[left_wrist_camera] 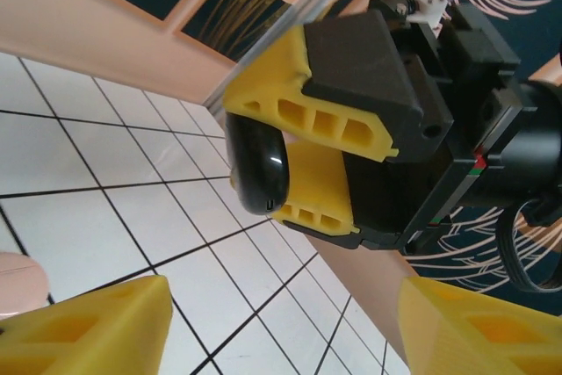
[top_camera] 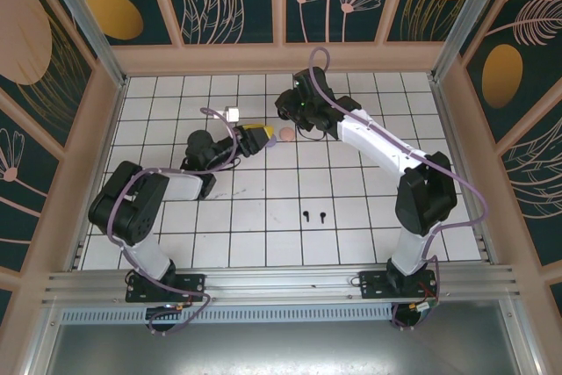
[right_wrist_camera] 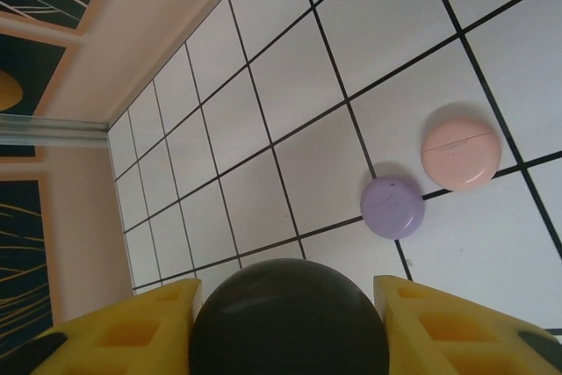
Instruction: Insert the wireless bluetooth earbuds into the charging case
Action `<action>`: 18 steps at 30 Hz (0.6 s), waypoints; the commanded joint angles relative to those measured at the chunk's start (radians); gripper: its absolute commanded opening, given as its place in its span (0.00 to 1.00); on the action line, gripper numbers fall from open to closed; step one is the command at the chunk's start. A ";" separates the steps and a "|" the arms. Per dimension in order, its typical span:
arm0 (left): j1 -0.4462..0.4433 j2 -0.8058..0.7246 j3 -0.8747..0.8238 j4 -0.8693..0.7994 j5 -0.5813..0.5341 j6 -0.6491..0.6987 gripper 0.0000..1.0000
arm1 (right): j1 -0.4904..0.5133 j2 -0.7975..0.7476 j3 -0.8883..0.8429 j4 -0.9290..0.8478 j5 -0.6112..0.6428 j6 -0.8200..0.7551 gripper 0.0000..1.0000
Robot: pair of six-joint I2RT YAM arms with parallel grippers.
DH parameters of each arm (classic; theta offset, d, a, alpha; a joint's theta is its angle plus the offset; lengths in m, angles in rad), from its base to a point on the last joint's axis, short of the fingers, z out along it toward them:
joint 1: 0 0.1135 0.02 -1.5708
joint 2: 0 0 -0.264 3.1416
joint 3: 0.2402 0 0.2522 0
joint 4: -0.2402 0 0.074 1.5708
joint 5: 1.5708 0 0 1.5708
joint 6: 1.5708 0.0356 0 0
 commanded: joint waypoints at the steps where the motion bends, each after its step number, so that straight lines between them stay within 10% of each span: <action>1: -0.009 0.041 0.040 0.097 0.018 -0.002 0.65 | 0.008 -0.029 0.001 0.041 -0.011 0.032 0.35; 18: -0.040 0.100 0.097 0.129 -0.038 -0.018 0.59 | 0.051 -0.056 -0.004 0.032 0.020 0.024 0.35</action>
